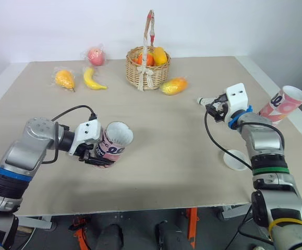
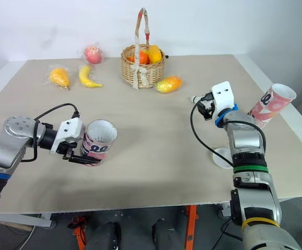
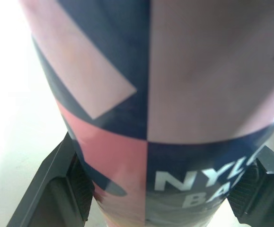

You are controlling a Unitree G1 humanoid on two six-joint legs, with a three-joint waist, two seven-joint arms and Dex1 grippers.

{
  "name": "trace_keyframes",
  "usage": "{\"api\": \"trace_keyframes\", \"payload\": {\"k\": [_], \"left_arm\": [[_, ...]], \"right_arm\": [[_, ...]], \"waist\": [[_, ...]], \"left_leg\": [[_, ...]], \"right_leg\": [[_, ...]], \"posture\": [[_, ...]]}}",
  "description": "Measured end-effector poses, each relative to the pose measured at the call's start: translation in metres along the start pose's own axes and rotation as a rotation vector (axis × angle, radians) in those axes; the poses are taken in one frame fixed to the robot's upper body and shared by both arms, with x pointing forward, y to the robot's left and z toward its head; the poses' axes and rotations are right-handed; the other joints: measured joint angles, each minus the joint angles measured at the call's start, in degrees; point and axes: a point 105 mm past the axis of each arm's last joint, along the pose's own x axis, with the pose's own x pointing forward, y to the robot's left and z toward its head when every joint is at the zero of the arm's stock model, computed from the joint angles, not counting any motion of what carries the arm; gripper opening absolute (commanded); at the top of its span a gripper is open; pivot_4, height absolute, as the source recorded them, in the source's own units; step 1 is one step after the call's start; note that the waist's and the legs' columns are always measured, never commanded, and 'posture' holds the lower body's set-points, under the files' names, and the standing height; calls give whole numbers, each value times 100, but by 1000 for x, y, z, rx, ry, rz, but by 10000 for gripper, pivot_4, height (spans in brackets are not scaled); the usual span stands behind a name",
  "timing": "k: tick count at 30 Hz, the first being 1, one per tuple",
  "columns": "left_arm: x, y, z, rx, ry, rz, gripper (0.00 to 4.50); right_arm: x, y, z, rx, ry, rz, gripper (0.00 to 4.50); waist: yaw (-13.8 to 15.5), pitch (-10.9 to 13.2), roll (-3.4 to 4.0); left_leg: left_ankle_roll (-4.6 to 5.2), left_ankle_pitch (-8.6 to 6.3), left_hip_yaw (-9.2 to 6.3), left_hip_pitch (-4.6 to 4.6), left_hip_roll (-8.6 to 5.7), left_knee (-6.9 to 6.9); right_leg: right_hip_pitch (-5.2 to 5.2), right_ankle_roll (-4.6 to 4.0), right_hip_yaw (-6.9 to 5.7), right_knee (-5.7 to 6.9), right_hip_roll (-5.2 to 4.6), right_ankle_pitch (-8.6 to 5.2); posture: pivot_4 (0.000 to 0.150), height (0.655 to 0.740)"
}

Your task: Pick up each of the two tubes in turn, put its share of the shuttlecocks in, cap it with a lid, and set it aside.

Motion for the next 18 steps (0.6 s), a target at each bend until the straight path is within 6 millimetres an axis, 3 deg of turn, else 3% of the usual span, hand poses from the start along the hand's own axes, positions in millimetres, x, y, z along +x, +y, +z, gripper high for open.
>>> {"api": "trace_keyframes", "payload": {"k": [4,9,14,15,18], "left_arm": [[0,0,0,2,-2,4,32073],[0,0,0,-1,-6,4,32073],[0,0,0,-3,-8,4,32073],[0,0,0,-3,-9,5,32073],[0,-1,0,-9,-17,7,32073]], "right_arm": [[12,7,-10,-11,40,18,34515],[23,-4,0,16,40,-33,34515],[32,6,9,52,17,-22,21869],[33,9,8,56,16,-15,14944],[33,12,4,78,22,-2,3139]], "waist": [[-1,1,1],[-5,1,1],[-10,1,2],[-9,1,2],[-6,1,2]], "left_leg": [[0,0,0,-1,-3,-1],[0,0,0,-1,-7,-5],[0,0,-1,0,-8,-12],[0,0,-1,0,-8,-12],[0,0,-1,-1,-14,-13]], "right_leg": [[0,-3,0,-1,-3,2],[1,-6,0,-4,-8,3],[3,-8,0,-8,-9,3],[3,-8,0,-8,-9,4],[3,-10,0,-8,-15,5]], "posture": [[1500,7400],[1500,7400],[1500,7400],[1500,7400],[1500,7400]]}}
